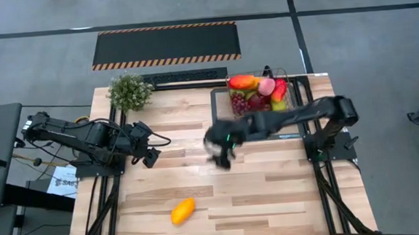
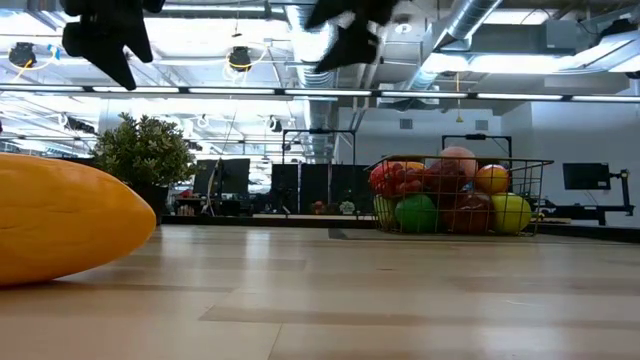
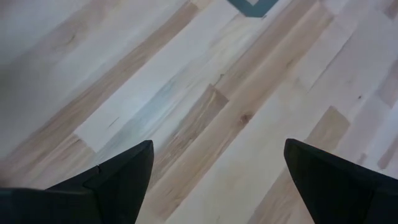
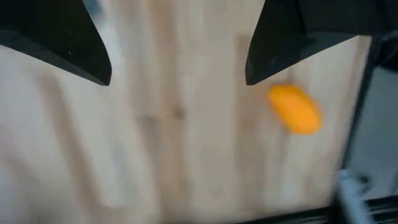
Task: Build produce basket
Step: Put the yellow mango into the gold wire basket
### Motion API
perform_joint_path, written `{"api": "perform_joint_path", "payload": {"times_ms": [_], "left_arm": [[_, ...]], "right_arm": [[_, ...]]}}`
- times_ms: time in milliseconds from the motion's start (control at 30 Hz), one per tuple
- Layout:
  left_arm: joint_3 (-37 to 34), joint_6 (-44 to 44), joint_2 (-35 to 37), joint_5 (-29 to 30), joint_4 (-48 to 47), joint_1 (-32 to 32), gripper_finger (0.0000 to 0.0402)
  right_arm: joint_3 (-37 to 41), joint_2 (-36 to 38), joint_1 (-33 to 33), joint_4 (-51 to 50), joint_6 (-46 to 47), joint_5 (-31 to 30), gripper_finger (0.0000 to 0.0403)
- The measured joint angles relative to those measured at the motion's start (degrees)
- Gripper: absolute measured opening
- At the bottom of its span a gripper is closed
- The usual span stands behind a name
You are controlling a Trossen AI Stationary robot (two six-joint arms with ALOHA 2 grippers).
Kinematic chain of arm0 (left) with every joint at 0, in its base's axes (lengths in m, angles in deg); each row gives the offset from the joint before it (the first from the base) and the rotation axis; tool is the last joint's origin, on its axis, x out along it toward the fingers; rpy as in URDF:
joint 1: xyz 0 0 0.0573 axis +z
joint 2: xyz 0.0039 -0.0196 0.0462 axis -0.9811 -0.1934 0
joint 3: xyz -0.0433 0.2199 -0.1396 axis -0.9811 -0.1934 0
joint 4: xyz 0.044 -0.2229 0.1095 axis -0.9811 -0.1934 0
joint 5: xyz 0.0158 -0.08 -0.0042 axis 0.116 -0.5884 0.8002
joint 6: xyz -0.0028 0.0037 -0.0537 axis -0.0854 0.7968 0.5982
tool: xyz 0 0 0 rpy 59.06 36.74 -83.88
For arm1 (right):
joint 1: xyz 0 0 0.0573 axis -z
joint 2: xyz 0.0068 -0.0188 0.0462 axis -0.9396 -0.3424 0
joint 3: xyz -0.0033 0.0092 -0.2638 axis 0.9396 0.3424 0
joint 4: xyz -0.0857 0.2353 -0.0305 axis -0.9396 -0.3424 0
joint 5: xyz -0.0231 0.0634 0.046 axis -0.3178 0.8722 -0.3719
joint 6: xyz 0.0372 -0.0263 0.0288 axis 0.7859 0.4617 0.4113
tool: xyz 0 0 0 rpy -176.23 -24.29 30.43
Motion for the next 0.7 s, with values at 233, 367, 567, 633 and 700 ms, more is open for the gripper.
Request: {"api": "perform_joint_path", "payload": {"times_ms": [233, 367, 567, 633, 700], "left_arm": [[0.0, 0.0, 0.08, 0.56, -2.47, 0.0, 0.0347], [-0.02, -0.09, 0.4, 0.59, -4.18, 0.03, 0.0347], [-0.02, -0.5, 0.64, 0.57, -7.54, 0.04, 0.0347], [-0.02, -0.52, 0.66, 0.57, -8.84, 0.06, 0.0347], [-0.02, -0.52, 0.65, 0.57, -9.54, 0.07, 0.0347]], "right_arm": [[-2.1, -10.98, -8.19, 13.63, -9.67, -0.02, 0.0386], [-8.97, -18.28, -9.73, 14.83, -14.49, 0.68, 0.0386], [-20.91, -29.71, -11.01, 14.44, -19.23, 5.12, 0.0386], [-24.82, -33.34, -11.3, 14.52, -19.82, 7.0, 0.0386], [-28.25, -36.35, -11.73, 14.06, -19.95, 8.77, 0.0386]]}}
